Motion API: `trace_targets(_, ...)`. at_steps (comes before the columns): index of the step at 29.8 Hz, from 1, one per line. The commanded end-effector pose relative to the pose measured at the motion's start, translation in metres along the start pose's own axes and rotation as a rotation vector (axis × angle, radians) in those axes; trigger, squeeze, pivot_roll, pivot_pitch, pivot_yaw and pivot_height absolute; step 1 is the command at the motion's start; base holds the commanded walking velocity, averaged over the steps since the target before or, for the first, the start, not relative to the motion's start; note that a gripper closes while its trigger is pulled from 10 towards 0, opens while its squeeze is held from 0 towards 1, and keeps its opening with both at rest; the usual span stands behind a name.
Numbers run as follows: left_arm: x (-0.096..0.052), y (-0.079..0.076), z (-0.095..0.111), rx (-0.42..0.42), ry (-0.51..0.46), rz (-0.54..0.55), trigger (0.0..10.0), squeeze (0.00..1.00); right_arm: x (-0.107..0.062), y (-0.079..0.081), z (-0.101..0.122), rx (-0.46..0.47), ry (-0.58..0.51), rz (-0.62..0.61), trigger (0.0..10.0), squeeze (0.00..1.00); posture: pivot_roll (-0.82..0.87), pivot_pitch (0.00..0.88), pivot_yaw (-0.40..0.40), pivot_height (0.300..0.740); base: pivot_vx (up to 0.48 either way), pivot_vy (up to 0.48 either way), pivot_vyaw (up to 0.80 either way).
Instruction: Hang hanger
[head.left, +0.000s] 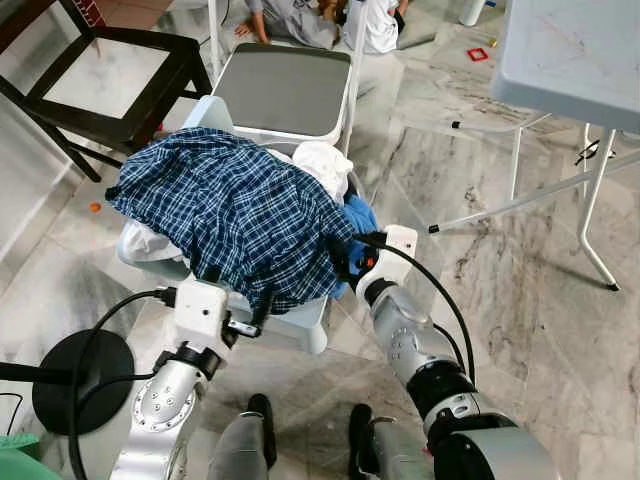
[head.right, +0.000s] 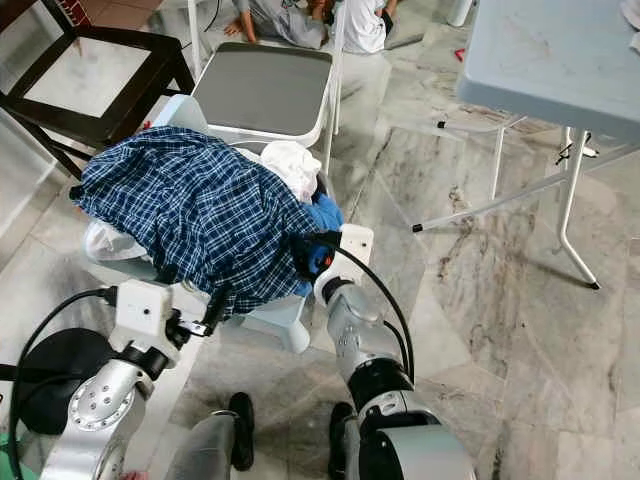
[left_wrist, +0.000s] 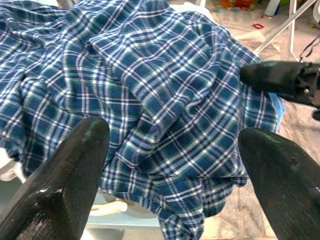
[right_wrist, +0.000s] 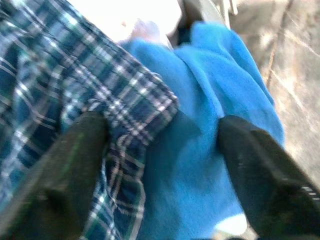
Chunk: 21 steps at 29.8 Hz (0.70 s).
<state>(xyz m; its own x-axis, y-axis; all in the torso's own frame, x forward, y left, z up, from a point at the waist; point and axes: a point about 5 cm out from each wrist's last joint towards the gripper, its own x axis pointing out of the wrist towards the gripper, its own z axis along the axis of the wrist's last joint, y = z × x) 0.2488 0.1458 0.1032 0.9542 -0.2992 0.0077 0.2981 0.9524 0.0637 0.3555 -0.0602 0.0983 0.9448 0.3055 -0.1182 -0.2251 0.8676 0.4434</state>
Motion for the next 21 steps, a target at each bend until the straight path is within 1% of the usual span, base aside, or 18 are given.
trace_targets(1,-0.004,0.0,-0.004,-0.002,0.022,0.005,10.0,0.0,0.005,0.047,-0.014,0.087,0.026,0.097,0.0,0.0,0.19,0.35,0.0,0.74,0.0,0.0,0.0)
trace_targets(3,-0.004,0.001,-0.005,-0.003,0.025,0.003,10.0,0.0,0.006,0.048,-0.015,0.085,0.025,0.1,0.0,0.0,0.19,0.349,0.0,0.74,0.0,0.0,0.0)
trace_targets(4,-0.004,0.001,-0.005,-0.003,0.026,0.003,10.0,0.0,0.005,0.048,-0.016,0.079,0.026,0.106,1.3,0.0,0.18,0.347,-0.001,0.74,0.0,0.0,0.0)
trace_targets(5,-0.003,0.001,-0.005,-0.001,0.027,0.002,10.0,0.0,0.003,0.047,-0.018,0.045,0.028,0.123,10.0,0.0,0.18,0.346,-0.003,0.74,0.0,0.0,0.0)
trace_targets(7,-0.003,0.001,-0.005,0.0,0.028,0.002,10.0,0.0,0.002,0.046,-0.019,0.034,0.027,0.13,10.0,0.0,0.18,0.346,-0.003,0.74,0.0,0.0,0.0)
trace_targets(10,0.0,0.0,-0.004,0.019,0.02,0.002,10.0,0.0,-0.003,0.038,-0.017,-0.031,-0.003,0.141,10.0,0.0,0.17,0.341,-0.007,0.74,0.0,0.0,0.0)
trace_targets(11,0.003,0.0,-0.002,0.032,0.013,0.003,10.0,0.0,-0.006,0.031,-0.014,-0.066,-0.024,0.131,10.0,0.0,0.16,0.339,-0.011,0.74,0.0,0.0,0.0)
trace_targets(12,0.003,0.0,-0.002,0.032,0.013,0.003,10.0,0.0,-0.006,0.031,-0.014,-0.066,-0.024,0.131,10.0,0.0,0.16,0.339,-0.011,0.74,0.0,0.0,0.0)
trace_targets(13,0.005,0.0,-0.001,0.037,0.008,0.004,10.0,0.0,-0.01,0.024,-0.011,-0.091,-0.045,0.115,10.0,1.0,0.16,0.339,-0.011,0.74,0.0,0.0,0.0)
trace_targets(14,0.007,0.0,0.0,0.053,0.004,0.007,10.0,0.0,-0.015,0.015,-0.006,-0.117,-0.075,0.094,10.0,1.0,0.16,0.339,-0.011,0.74,0.0,0.0,0.0)
trace_targets(15,0.009,-0.001,0.0,0.074,0.0,0.006,10.0,0.0,-0.025,-0.002,0.002,-0.157,-0.122,0.039,10.0,1.0,0.13,0.33,-0.017,0.74,0.0,0.0,0.0)
trace_targets(16,0.01,-0.001,0.0,0.079,-0.001,0.003,10.0,0.0,-0.028,-0.007,0.004,-0.166,-0.134,0.023,10.0,1.0,0.13,0.33,-0.017,0.74,0.0,0.0,0.0)
trace_targets(17,0.01,-0.001,0.0,0.079,-0.001,0.003,10.0,0.0,-0.028,-0.007,0.004,-0.166,-0.134,0.023,10.0,1.0,0.13,0.33,-0.017,0.74,0.0,0.0,0.0)
trace_targets(19,0.012,-0.001,-0.002,0.099,0.008,0.009,10.0,0.0,-0.034,-0.016,0.01,-0.18,-0.162,-0.004,10.0,1.0,0.11,0.326,-0.016,0.74,0.0,0.0,0.0)
trace_targets(20,0.012,-0.001,-0.002,0.099,0.008,0.009,10.0,0.0,-0.034,-0.016,0.01,-0.18,-0.162,-0.004,10.0,1.0,0.11,0.326,-0.016,0.74,0.0,0.0,0.0)
trace_targets(21,0.014,-0.002,-0.003,0.1,0.01,0.008,10.0,0.0,-0.039,-0.022,0.014,-0.196,-0.177,-0.02,10.0,1.0,0.09,0.323,-0.016,0.74,0.0,0.0,0.0)
